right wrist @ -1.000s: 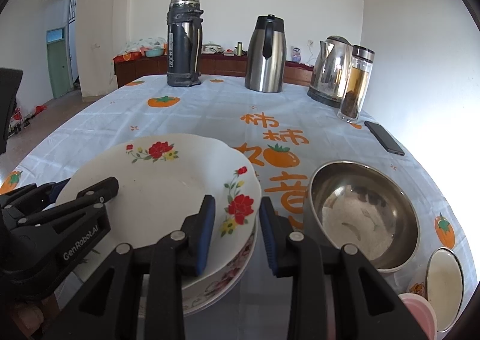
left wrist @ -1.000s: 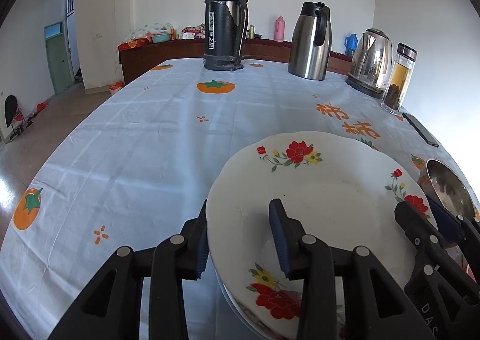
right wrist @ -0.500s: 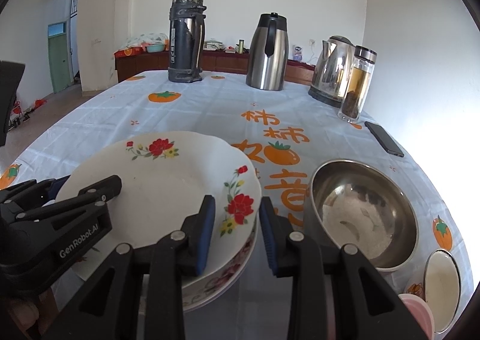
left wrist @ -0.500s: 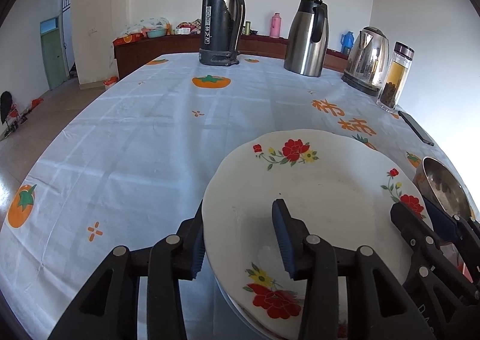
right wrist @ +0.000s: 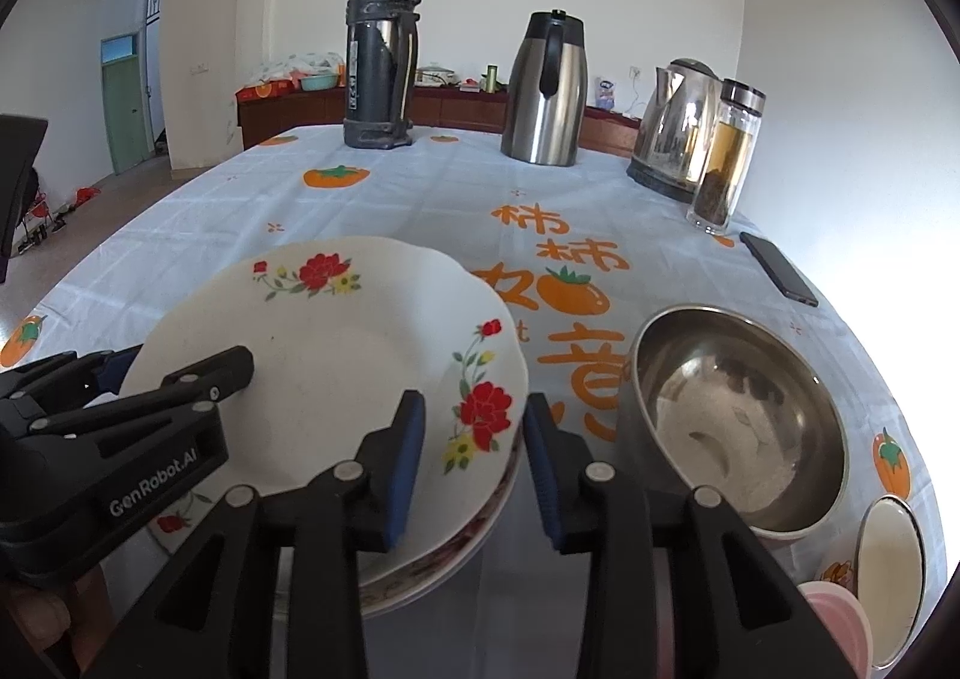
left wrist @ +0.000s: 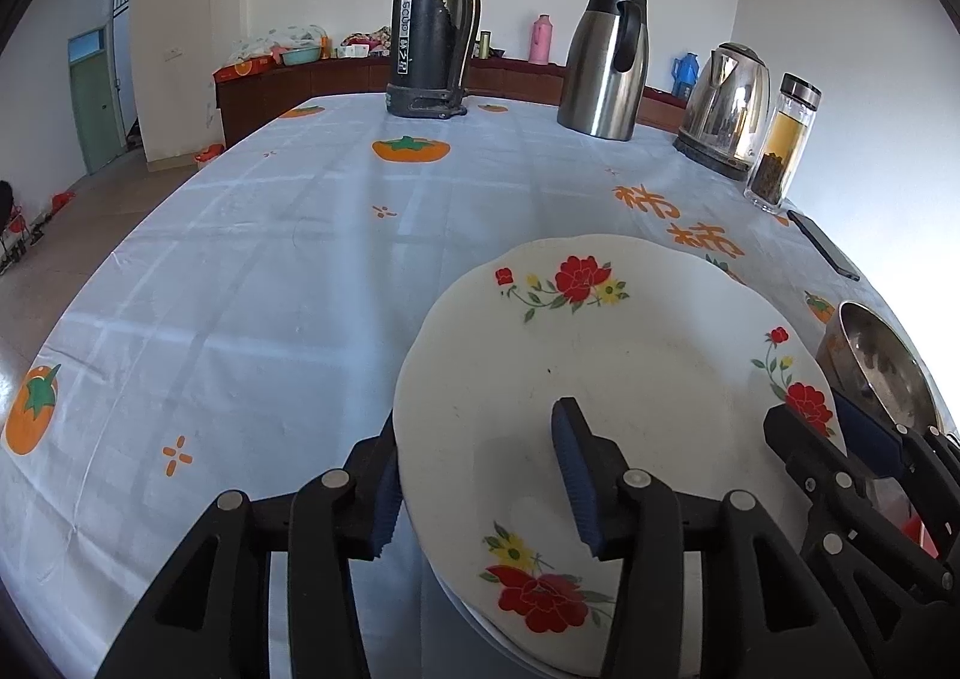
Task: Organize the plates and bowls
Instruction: 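Lower the red-flower plate onto the pink-floral plate stack with both grippers, then open both grippers and release the red-flower plate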
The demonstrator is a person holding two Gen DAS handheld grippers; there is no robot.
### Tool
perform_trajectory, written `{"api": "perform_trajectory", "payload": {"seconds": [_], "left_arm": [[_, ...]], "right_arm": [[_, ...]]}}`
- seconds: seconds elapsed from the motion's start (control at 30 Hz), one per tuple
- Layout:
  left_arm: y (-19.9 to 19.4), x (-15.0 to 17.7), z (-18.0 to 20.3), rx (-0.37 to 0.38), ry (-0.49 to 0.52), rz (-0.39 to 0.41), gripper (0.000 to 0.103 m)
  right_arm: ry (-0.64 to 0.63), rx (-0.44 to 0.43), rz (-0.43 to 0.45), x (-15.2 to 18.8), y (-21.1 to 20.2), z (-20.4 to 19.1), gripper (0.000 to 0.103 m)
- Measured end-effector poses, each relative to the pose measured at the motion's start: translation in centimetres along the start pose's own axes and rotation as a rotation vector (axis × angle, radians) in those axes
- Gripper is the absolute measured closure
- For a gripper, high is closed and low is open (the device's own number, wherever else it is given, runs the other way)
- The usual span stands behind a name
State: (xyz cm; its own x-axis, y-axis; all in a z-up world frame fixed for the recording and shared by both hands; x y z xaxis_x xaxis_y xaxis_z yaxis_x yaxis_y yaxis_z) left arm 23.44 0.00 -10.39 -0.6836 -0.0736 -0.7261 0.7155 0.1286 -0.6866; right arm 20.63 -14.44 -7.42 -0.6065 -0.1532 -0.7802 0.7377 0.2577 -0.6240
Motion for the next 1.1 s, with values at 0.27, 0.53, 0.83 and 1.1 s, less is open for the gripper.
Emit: {"api": "perform_trajectory", "payload": {"seconds": [0.27,0.53,0.83,1.1], "left_arm": [[-0.2,0.1,0.0,0.013,0.007,0.006,0.047],[-0.3,0.3,0.0,0.016,0.012,0.002,0.047],[-0.5,0.4,0.4,0.019,0.040,0.009,0.036],[-1.1,0.3,-0.6,0.048,-0.008,0.040,0.036]], "right_arm": [[-0.027,0.000,-0.011,0.1,0.1,-0.4,0.063],[-0.038,0.000,-0.015,0.3,0.0,-0.6,0.064],[-0.045,-0.001,-0.011,0.3,-0.2,-0.8,0.064],[-0.120,0.022,0.026,0.4,-1.0,-2.2,0.065]]}}
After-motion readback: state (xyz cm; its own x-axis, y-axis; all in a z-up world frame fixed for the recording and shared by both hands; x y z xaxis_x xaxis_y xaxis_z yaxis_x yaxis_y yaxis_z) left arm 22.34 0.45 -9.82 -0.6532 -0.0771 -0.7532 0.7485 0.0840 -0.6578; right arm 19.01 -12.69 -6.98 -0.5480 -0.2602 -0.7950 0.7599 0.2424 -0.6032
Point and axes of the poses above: each gripper's, at about its wrist camera, not at the fingertips, and y roughly the way its jaws point, z to its right, x to its underside, the point moved 4 cm from there along y, roughly the way its jaws point, and after that the axes turned 11 degrees about -x, right-handed, at the moved point
